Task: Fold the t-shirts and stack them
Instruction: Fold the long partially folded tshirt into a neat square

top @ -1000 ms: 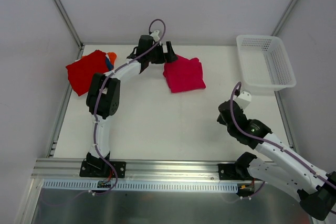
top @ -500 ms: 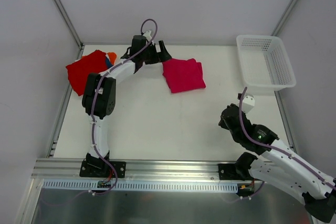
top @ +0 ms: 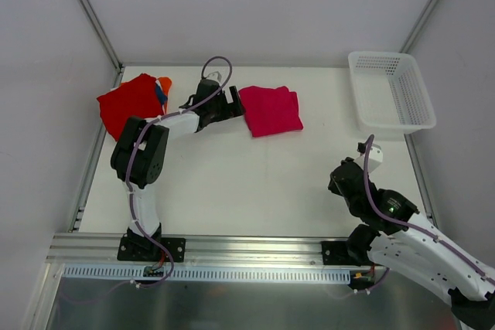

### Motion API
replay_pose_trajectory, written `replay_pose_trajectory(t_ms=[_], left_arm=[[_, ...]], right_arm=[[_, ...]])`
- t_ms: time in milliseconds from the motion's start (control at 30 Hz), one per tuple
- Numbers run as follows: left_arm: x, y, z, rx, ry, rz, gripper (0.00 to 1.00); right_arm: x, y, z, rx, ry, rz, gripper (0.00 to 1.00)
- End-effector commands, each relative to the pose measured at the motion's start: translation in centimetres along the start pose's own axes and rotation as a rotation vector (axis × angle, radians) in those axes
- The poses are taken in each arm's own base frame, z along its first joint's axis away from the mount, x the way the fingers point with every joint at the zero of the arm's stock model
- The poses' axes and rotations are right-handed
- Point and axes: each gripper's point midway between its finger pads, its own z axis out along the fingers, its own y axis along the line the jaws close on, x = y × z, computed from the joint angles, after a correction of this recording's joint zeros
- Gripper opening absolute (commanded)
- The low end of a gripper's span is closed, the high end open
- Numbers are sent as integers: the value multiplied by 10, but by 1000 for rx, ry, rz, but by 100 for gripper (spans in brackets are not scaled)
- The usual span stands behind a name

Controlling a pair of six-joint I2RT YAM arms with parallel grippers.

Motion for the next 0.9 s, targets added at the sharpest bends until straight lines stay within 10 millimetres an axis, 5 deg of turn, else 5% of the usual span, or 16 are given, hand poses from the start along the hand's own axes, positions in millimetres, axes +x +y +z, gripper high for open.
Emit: replay_pose_trajectory(t_ms=[0,467,667,800,867], left_arm=[[-22,-1,-8,-13,-96,-56,99],[32,-7,38,44,-10,-215,99],[49,-26,64,74,18,-271,99],[50,-55,80,120,26,-303,99],[69,-71,88,117,67,-278,99]], right_arm=[[0,-7,1,29,-13,-4,10],[2,-23,1,68,-37,-24,11],[-3,-27,-2,64,-63,-34,12],[-10,-28,-6,55,-86,-33,13],[-13,-29,-7,56,-99,-38,13]])
